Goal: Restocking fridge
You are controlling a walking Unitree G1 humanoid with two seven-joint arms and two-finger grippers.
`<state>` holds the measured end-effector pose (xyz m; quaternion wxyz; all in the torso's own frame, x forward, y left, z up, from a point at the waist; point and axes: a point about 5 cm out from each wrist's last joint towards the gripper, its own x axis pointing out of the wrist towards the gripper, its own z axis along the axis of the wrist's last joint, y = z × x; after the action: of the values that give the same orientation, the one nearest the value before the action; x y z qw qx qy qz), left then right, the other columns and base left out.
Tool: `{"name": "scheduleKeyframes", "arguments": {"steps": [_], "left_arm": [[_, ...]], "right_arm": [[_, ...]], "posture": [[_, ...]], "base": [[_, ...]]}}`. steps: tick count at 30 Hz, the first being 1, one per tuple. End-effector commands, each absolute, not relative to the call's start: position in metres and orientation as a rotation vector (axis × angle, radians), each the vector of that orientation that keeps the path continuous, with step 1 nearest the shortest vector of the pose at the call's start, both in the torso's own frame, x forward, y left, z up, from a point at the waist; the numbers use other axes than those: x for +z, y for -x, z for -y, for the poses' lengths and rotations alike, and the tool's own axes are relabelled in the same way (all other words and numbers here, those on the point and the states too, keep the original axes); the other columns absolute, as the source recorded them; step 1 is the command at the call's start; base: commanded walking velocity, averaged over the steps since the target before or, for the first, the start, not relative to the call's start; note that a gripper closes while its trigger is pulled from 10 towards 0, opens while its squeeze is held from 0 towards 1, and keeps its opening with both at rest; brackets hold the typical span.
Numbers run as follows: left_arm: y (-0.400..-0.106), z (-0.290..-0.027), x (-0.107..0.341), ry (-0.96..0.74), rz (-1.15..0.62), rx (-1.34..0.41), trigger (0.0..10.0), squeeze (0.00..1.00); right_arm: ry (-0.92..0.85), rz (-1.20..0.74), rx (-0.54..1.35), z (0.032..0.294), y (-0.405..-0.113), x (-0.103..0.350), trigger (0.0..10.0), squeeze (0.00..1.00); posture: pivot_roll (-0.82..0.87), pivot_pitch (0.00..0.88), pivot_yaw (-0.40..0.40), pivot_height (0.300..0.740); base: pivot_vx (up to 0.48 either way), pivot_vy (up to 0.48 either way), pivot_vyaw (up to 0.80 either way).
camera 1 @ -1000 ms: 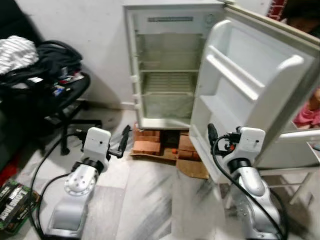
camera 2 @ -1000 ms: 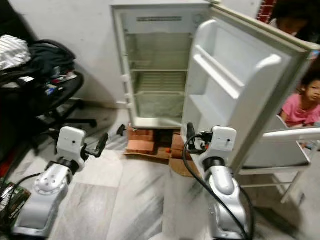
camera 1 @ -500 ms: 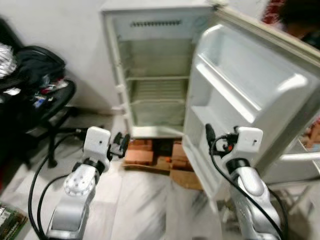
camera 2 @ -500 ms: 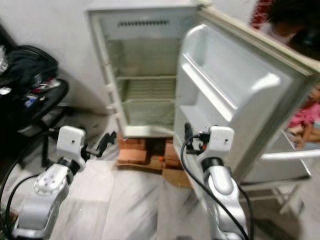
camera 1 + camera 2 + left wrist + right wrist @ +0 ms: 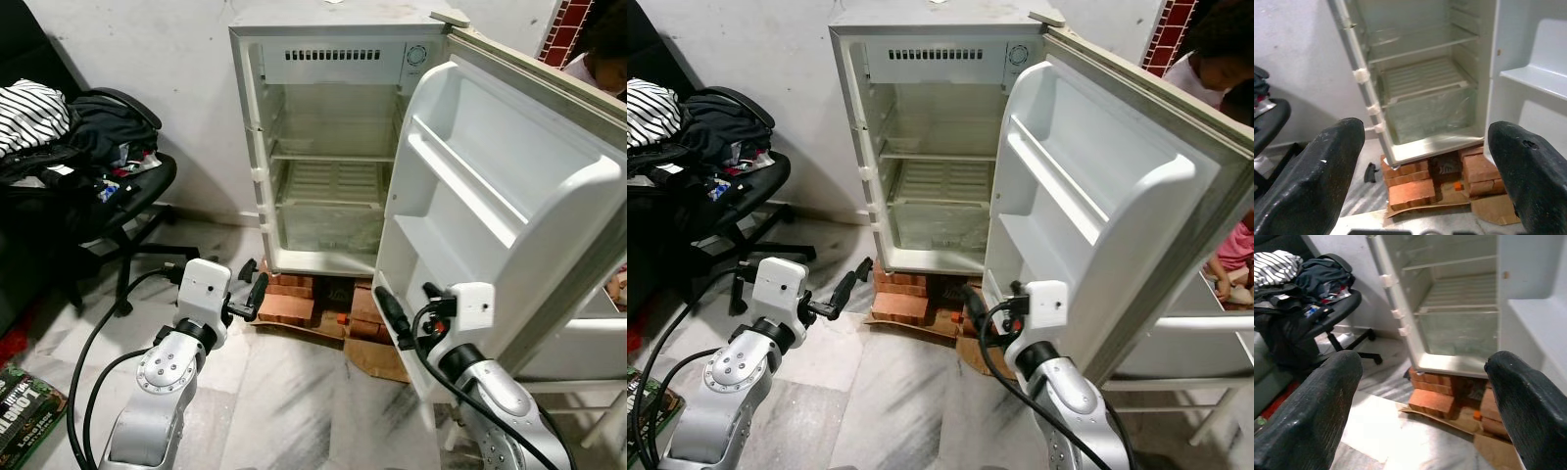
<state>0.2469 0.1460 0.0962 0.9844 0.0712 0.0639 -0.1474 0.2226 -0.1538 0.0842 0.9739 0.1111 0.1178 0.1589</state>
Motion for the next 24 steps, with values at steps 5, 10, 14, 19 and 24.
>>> {"name": "scheduleKeyframes", "arguments": {"steps": [5,10,14,19,24], "left_arm": [[-0.248,-0.144,0.099,-0.150,-0.124,-0.299,10.0,0.00],[-0.248,-0.144,0.098,-0.150,-0.126,-0.301,10.0,0.00],[-0.247,-0.144,0.099,-0.155,-0.114,-0.303,10.0,0.00],[-0.247,-0.145,0.098,-0.142,-0.125,-0.294,10.0,0.00],[-0.247,-0.146,0.098,-0.149,-0.118,-0.297,10.0,0.00]], "right_arm": [[-0.181,-0.203,0.337,0.156,-0.226,0.094,10.0,0.00],[-0.184,-0.205,0.344,0.155,-0.228,0.094,10.0,0.00],[-0.197,-0.229,0.384,0.153,-0.226,0.092,10.0,0.00],[-0.253,-0.322,0.604,0.140,-0.210,0.088,10.0,0.00],[-0.272,-0.473,0.856,0.140,-0.185,0.083,10.0,0.00]], "posture": [[0.01,0.000,0.051,0.740],[0.02,0.000,0.050,0.740],[0.02,0.000,0.048,0.740],[0.01,0.000,0.045,0.740],[0.02,0.000,0.040,0.740]], "base": [[0.000,-0.445,0.00],[0.000,-0.462,0.00],[0.000,-0.429,0.00],[0.000,-0.068,0.00],[0.000,0.000,0.00]]}}
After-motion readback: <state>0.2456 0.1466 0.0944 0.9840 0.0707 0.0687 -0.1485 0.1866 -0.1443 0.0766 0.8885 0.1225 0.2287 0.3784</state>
